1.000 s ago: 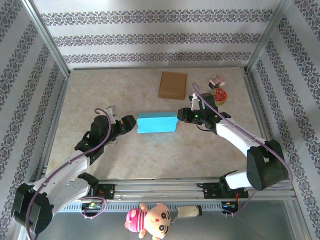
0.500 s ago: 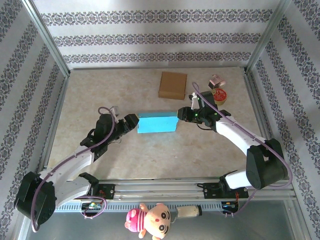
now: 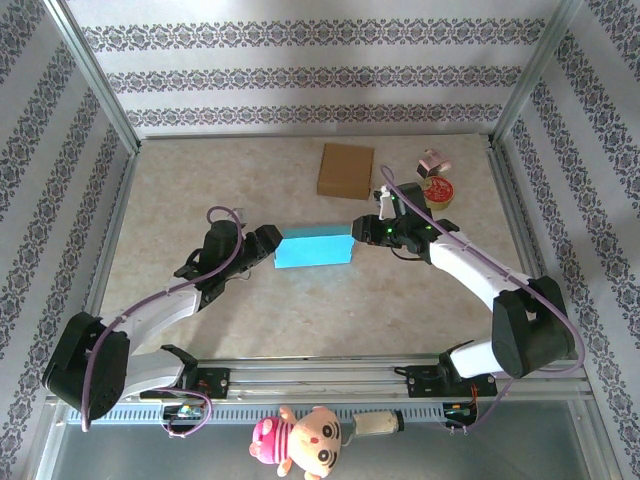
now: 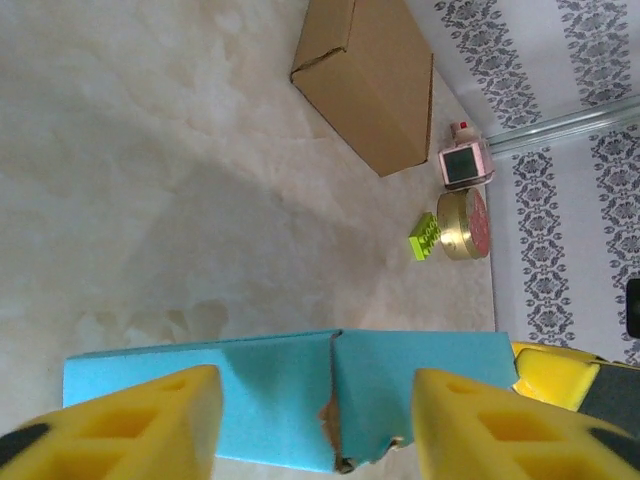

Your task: Fold the paper box

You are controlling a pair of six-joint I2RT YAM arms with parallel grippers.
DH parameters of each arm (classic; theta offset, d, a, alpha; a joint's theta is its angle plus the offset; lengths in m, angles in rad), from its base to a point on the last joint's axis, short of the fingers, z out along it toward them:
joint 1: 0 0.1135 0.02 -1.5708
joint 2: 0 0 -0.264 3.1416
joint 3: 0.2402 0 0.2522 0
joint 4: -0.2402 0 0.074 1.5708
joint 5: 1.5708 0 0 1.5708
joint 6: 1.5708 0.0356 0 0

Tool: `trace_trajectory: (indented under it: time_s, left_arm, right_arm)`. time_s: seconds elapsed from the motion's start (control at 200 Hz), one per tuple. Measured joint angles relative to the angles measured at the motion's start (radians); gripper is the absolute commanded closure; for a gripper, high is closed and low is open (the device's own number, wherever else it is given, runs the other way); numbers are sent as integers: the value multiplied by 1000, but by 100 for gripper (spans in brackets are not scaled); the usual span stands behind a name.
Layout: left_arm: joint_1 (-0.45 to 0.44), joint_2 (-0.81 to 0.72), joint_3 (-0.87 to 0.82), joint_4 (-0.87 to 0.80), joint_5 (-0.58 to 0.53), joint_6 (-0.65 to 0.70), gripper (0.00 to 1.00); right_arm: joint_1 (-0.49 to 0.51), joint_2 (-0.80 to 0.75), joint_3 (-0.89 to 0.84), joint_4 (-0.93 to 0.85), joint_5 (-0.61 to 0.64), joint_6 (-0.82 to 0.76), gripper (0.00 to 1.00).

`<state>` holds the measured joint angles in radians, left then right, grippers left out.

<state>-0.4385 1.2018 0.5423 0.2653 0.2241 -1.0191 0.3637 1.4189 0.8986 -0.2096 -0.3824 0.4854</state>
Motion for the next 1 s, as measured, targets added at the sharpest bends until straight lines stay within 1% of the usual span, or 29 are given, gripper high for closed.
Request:
trace_trajectory:
  time_s: [0.08,0.16,0.225,0.32,0.37,0.435,0.5,0.59,0.685,0.779,0.844,0.899,0.999]
  left_arm:
    - [0,0,-11,2,-3,1,67]
    - [-1,0,-54,53,-8,-6,73]
    - [-1,10,-100,146,-8,-24,75]
    - [-2,31,-152,269,-8,-52,75]
    - [-10,24,-161,284,-12,-56,75]
    - [-33,-3,-160,262,-33,-55,75]
    - [-64,-61,-153,174,-56,-41,73]
    - [-138,-187,-136,-30,-108,-11,65]
    - [-213,-346,-131,-229,-183,6,49]
    - [-243,-469,-131,-355,-242,7,44]
    - [-245,-492,-130,-393,-256,6,41]
    - [-249,-467,-127,-407,-251,5,39]
    - [-269,-362,-122,-409,-227,0,36]
  right_arm:
    - [6,3,1,2,0,-2,64]
    - [14,5,0,9,4,-2,65]
    - [14,5,-10,25,4,-2,65]
    - [14,-5,-31,56,5,-2,65]
    - [18,-18,-47,64,5,-2,65]
    - [25,-44,-66,60,14,-1,65]
    - [40,-80,-89,48,32,0,64]
    - [76,-175,-150,5,75,8,60]
    - [113,-309,-242,-98,117,30,50]
    - [128,-428,-300,-219,167,62,35]
    - [127,-493,-303,-262,183,84,29]
    - [127,-531,-303,-266,184,97,19]
    - [127,-519,-303,-253,162,118,14]
